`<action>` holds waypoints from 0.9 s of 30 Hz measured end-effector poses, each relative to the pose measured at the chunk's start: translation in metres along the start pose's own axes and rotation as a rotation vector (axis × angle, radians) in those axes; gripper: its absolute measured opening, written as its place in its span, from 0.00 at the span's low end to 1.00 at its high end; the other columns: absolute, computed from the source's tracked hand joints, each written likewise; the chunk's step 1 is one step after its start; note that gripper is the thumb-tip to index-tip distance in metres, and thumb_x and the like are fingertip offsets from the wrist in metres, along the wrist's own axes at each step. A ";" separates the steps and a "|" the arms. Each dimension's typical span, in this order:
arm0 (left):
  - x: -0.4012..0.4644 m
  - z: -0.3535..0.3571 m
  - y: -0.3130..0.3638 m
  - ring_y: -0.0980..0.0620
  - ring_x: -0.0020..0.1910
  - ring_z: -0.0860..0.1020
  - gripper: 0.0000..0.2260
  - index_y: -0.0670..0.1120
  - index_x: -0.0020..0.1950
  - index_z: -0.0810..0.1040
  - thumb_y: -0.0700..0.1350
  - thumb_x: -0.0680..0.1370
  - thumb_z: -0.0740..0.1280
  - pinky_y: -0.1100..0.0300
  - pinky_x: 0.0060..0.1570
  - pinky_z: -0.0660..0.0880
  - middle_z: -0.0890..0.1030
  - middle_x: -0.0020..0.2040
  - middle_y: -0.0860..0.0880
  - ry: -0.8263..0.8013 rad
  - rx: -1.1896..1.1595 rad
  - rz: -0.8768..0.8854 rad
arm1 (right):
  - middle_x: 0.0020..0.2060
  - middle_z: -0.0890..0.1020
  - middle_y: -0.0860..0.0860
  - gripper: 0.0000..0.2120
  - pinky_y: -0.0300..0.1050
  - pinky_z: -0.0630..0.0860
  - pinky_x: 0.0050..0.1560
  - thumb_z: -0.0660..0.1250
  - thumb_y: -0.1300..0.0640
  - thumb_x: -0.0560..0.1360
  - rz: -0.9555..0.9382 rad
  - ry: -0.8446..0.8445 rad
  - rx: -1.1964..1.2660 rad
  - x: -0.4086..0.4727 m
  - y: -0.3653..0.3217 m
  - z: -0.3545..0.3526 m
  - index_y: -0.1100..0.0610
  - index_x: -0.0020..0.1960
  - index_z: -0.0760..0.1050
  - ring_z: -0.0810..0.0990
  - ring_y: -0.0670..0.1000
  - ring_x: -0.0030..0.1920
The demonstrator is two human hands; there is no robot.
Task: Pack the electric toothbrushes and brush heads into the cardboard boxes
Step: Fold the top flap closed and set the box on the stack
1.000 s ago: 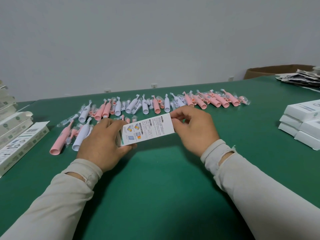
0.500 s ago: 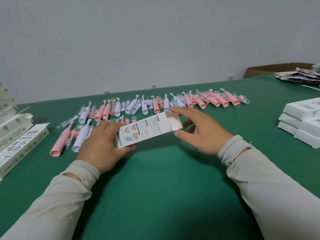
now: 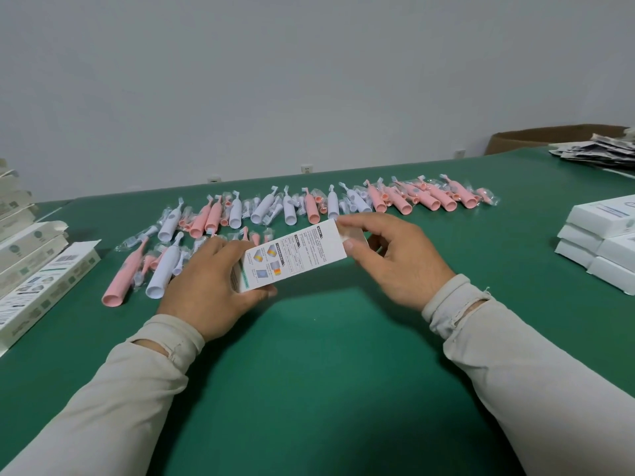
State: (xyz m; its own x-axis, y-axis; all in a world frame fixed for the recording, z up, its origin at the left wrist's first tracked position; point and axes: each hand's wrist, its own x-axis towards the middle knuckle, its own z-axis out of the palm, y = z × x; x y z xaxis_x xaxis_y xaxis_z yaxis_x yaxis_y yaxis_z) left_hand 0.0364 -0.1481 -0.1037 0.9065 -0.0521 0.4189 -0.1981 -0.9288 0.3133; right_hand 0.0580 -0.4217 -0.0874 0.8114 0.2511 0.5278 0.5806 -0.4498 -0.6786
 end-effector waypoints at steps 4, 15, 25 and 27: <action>0.001 -0.001 0.000 0.54 0.51 0.69 0.31 0.55 0.68 0.73 0.63 0.69 0.75 0.54 0.50 0.70 0.71 0.53 0.55 0.016 -0.029 -0.023 | 0.48 0.84 0.44 0.20 0.47 0.80 0.49 0.69 0.53 0.77 0.084 0.056 0.246 0.002 -0.003 0.003 0.43 0.66 0.68 0.83 0.54 0.45; -0.001 -0.005 0.005 0.55 0.52 0.68 0.33 0.54 0.70 0.72 0.65 0.68 0.72 0.52 0.51 0.72 0.71 0.57 0.54 0.031 0.010 -0.022 | 0.34 0.84 0.50 0.05 0.49 0.82 0.39 0.73 0.61 0.75 0.144 0.140 0.401 0.004 -0.002 0.008 0.53 0.43 0.80 0.82 0.53 0.36; -0.007 -0.002 0.029 0.60 0.54 0.70 0.31 0.57 0.71 0.69 0.60 0.70 0.74 0.58 0.55 0.71 0.72 0.58 0.61 0.000 -0.130 0.045 | 0.53 0.83 0.49 0.21 0.40 0.79 0.46 0.69 0.61 0.78 0.222 0.161 0.517 -0.001 -0.008 0.024 0.46 0.67 0.72 0.80 0.43 0.44; -0.012 0.006 0.046 0.71 0.55 0.73 0.25 0.63 0.65 0.70 0.52 0.71 0.76 0.72 0.56 0.68 0.76 0.56 0.70 -0.055 -0.353 0.092 | 0.46 0.83 0.49 0.27 0.41 0.79 0.41 0.67 0.62 0.79 0.311 0.271 0.602 0.001 -0.010 0.025 0.45 0.74 0.65 0.82 0.44 0.40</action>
State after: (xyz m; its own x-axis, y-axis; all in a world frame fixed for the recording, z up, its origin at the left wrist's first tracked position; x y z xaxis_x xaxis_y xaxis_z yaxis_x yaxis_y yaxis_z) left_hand 0.0191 -0.1927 -0.0995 0.8957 -0.1578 0.4157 -0.3873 -0.7360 0.5552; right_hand 0.0545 -0.3957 -0.0931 0.9450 -0.0680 0.3198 0.3255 0.1035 -0.9398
